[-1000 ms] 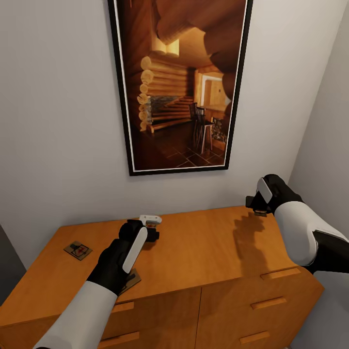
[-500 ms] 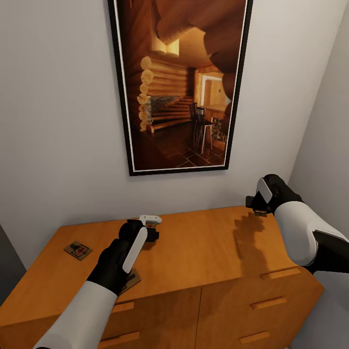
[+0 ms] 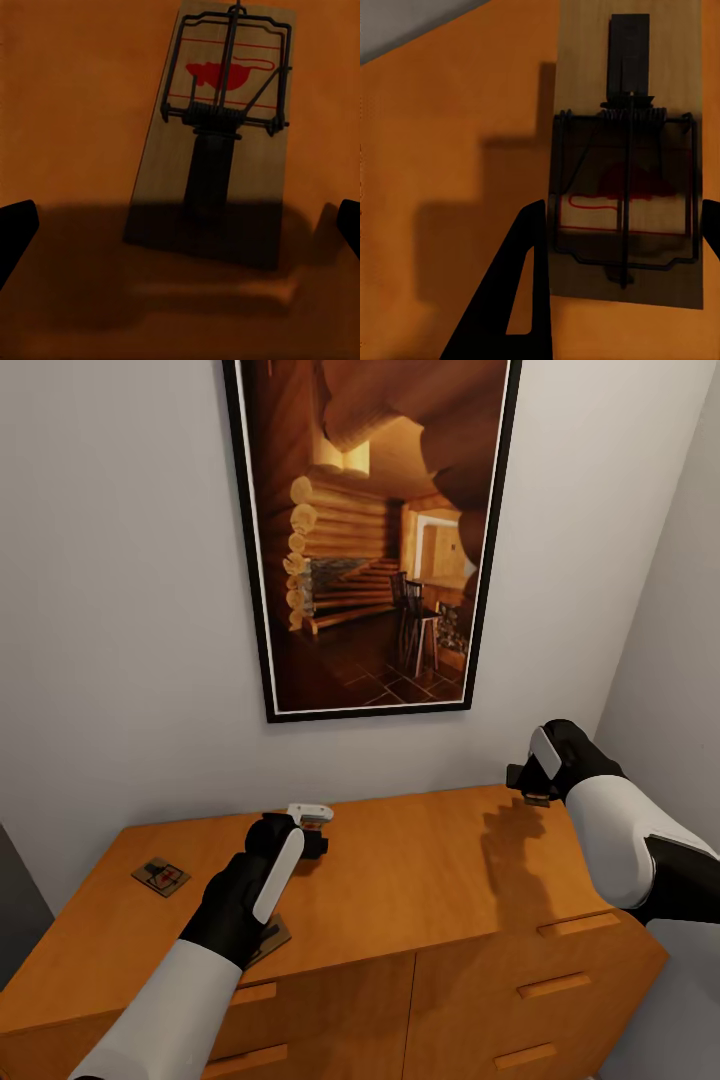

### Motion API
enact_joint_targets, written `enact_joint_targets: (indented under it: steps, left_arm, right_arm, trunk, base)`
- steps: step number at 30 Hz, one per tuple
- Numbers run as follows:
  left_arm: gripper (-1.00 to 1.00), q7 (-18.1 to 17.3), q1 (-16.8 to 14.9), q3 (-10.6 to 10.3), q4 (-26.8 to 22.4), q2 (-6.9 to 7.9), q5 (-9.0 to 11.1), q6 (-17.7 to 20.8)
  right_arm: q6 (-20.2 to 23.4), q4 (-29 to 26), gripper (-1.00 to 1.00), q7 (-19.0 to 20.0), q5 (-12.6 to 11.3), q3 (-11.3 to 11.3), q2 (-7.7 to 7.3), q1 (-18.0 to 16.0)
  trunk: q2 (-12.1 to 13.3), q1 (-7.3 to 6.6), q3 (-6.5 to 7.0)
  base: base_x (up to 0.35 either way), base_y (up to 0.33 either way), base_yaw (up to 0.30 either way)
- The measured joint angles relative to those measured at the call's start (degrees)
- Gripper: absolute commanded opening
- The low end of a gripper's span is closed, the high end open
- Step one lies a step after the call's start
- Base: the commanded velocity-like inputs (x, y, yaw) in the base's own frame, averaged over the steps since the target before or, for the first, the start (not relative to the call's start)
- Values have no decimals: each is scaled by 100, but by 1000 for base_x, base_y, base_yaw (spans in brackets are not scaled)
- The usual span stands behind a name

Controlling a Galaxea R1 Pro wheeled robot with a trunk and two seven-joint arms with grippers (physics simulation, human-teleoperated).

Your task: Take the four mousetraps from the cabinet in the bathroom and place them on the bathroom floor. Make sure all four end up on the same floor surface, and ensure that at least two of them are either under or directly next to the same bathroom sink.

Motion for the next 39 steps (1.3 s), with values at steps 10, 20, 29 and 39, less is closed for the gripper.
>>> enact_joint_targets:
  steps: [10,20,29,39]
  left_arm:
    - [100,5,0,0,6,-4,24,-13]
    - [100,5,0,0,6,-4,5,-13]
    - [100,-16,-1,-13,2,-9,-59,4]
    - [100,-44,-1,-107,-5,-19,-112,35]
  right_arm:
    - [0,0,-100,-1,-4,0,8,0]
    - [0,0,-100,-1,-3,0,10,0]
    - [0,1,-100,0,-6,0,16,0]
    - [0,0,-100,-4,-1,0,10,0]
  trunk:
    - [0,-2,0]
    - [0,0,0]
    - [0,0,0]
    - [0,0,0]
  base:
    - [124,0,0]
    - [36,0,0]
    - [1,0,0]
    - [-7,-1,0]
